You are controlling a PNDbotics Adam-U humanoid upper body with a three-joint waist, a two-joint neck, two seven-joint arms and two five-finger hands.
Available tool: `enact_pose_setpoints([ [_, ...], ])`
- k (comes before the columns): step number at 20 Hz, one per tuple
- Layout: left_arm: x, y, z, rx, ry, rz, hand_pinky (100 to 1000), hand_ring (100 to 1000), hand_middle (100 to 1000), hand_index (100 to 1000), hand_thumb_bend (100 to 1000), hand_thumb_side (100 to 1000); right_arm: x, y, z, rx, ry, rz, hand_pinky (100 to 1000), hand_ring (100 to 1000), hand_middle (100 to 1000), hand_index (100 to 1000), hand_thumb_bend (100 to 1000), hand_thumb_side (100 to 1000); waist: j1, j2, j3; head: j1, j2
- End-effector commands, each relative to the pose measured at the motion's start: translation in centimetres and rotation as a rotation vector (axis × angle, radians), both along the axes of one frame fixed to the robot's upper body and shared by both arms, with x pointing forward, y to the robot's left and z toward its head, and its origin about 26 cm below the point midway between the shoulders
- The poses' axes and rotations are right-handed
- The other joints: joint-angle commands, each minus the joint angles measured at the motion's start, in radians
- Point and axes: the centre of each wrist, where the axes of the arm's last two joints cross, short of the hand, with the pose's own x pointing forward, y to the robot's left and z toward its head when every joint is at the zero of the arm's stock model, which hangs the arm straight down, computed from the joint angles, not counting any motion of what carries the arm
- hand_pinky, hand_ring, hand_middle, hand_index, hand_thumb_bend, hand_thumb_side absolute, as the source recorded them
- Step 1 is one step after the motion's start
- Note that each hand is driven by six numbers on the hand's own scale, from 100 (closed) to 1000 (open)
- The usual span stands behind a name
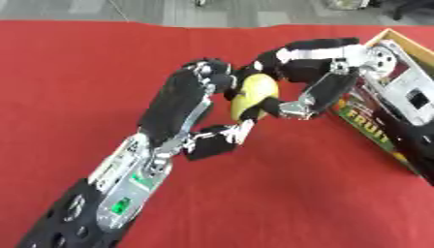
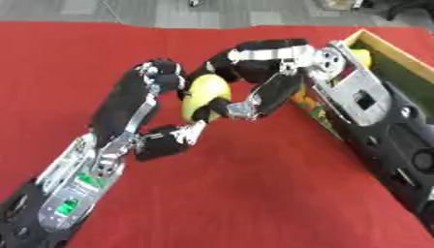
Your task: Pick up the objects with one hand, pass them to the other hand, and then place them into the box on the other side of the table.
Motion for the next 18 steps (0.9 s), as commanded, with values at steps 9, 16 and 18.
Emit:
enact_pose_setpoints([
  [9,0.36,-0.07,0.48,0.009,-0.043,0.051,716,667,592,825,690,295,-1.47,0.74,1.67,0.014,-0.042,0.07,893,1000,639,590,100,227,0.001,-0.015,-0.001,-0.005,-0.01],
  [16,0.43,-0.2,0.13,0.025,-0.064,0.07,723,681,609,850,819,395,-1.53,0.51,1.79,0.015,-0.049,0.068,891,1000,637,588,100,225,0.0,-0.015,-0.001,-0.003,-0.011],
  [18,0.44,-0.22,0.07,0.023,-0.066,0.07,724,683,611,853,834,425,-1.53,0.45,1.79,0.015,-0.049,0.067,890,1000,637,588,100,224,0.0,-0.014,-0.001,-0.002,-0.01],
])
